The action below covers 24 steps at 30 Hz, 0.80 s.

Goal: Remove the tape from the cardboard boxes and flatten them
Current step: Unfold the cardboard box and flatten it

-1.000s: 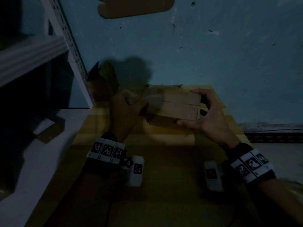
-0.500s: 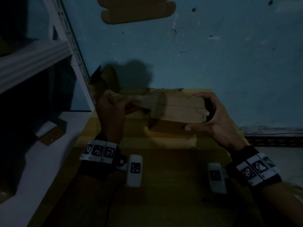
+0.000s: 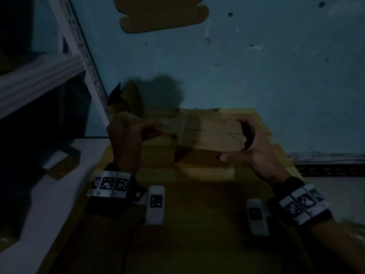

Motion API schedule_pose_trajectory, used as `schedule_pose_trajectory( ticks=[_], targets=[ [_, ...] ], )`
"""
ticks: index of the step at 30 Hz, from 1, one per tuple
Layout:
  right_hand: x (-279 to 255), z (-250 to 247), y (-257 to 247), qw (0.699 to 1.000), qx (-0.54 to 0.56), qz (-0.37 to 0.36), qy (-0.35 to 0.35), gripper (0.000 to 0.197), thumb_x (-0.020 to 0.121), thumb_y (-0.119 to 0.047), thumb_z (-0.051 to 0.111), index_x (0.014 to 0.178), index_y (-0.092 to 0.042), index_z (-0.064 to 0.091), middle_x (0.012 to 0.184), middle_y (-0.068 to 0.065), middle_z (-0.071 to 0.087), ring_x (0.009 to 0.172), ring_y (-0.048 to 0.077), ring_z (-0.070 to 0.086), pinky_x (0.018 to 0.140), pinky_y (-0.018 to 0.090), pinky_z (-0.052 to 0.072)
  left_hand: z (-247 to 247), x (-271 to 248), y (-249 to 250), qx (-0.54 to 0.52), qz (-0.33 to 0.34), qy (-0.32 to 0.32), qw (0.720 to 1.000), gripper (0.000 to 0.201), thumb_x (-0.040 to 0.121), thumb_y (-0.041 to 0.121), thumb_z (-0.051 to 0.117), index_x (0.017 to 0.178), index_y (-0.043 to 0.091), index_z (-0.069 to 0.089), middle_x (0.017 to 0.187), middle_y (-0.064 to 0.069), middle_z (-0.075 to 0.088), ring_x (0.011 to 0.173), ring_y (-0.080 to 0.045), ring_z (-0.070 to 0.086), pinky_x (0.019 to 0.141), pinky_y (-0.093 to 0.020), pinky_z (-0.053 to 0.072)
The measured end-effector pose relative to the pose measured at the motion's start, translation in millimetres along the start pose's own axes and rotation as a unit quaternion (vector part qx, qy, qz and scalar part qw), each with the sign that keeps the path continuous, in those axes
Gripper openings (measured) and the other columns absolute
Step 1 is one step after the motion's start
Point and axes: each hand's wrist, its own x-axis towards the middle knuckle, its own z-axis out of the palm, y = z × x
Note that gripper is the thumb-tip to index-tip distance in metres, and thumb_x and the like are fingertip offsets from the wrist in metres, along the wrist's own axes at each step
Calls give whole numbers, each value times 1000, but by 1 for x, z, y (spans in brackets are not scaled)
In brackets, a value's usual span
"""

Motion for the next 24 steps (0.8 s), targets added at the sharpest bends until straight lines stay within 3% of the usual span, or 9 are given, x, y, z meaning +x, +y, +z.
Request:
schedule_pose_trajectory(
  ticks=[3, 5, 8, 10, 13, 15, 17, 20, 24],
  targets=[
    [-1, 4, 1, 1000, 19, 20, 0, 91, 49, -25, 95, 127, -16, 49, 130, 3, 55, 124, 22, 55, 91, 37, 57, 5, -6, -7, 1, -37, -48, 998, 14, 96, 6, 56, 88, -4, 61, 90, -16, 73, 81, -29, 74, 69, -36, 60],
    [-1, 6, 0, 1000, 4, 21, 7, 93, 49, -27, 98, 127, -16, 48, 130, 0, 54, 124, 18, 54, 89, 31, 57, 6, -9, -8, -9, -73, -88, 993, 25, 101, 17, 47, 85, 7, 64, 97, -19, 74, 90, -36, 73, 76, -42, 60],
    [0, 8, -3, 998, -51, 1, 35, 92, 51, -20, 100, 127, -16, 48, 128, -2, 53, 122, 11, 53, 85, 20, 54, 10, -13, 0, -19, -70, -90, 993, 30, 103, 30, 45, 98, 11, 66, 96, -17, 75, 85, -31, 74, 77, -43, 61],
    [0, 10, -4, 996, -83, -10, 37, 91, 52, -18, 99, 127, -18, 47, 127, -7, 52, 120, 4, 52, 85, 17, 53, 17, -14, 1, 38, -11, -84, 996, 11, 97, 25, 58, 100, 15, 62, 92, -9, 73, 78, -22, 73, 78, -45, 59],
    [0, 14, -3, 991, -136, -10, 16, 94, 52, -21, 100, 127, -23, 44, 127, -15, 50, 120, -4, 49, 92, 12, 50, 27, -19, -6, 139, 82, -68, 985, 64, 66, 22, 91, 112, 9, 50, 106, -2, 65, 96, -19, 66, 83, -40, 57],
    [0, 16, -2, 988, -152, -9, 10, 94, 52, -23, 100, 127, -24, 43, 128, -15, 49, 120, -4, 49, 93, 9, 48, 27, -20, -12, 218, 113, -32, 969, 87, 58, 29, 95, 123, 8, 41, 117, -3, 55, 105, -18, 56, 83, -25, 50],
    [0, 16, -2, 987, -158, -8, 7, 94, 53, -25, 100, 127, -25, 42, 128, -14, 50, 121, -3, 49, 92, 7, 48, 26, -19, -15, 236, 147, -14, 961, 84, 61, 28, 93, 123, 8, 41, 116, -2, 51, 105, -15, 52, 80, -18, 46],
    [1, 14, -1, 989, -150, -1, -7, 93, 56, -26, 99, 128, -27, 41, 130, -13, 49, 123, 2, 49, 91, 12, 51, 29, -20, -18, 255, 183, -8, 949, 74, 74, 27, 86, 129, 4, 42, 120, -3, 51, 109, -12, 49, 90, -25, 42],
    [1, 15, -4, 978, -204, -44, -1, 99, 61, -27, 97, 141, -26, 38, 137, -13, 46, 127, 4, 47, 102, 24, 47, 30, -21, -22, 279, 224, 2, 934, 58, 81, 26, 80, 125, 3, 48, 117, -9, 57, 109, -26, 56, 94, -43, 49]
  ],
)
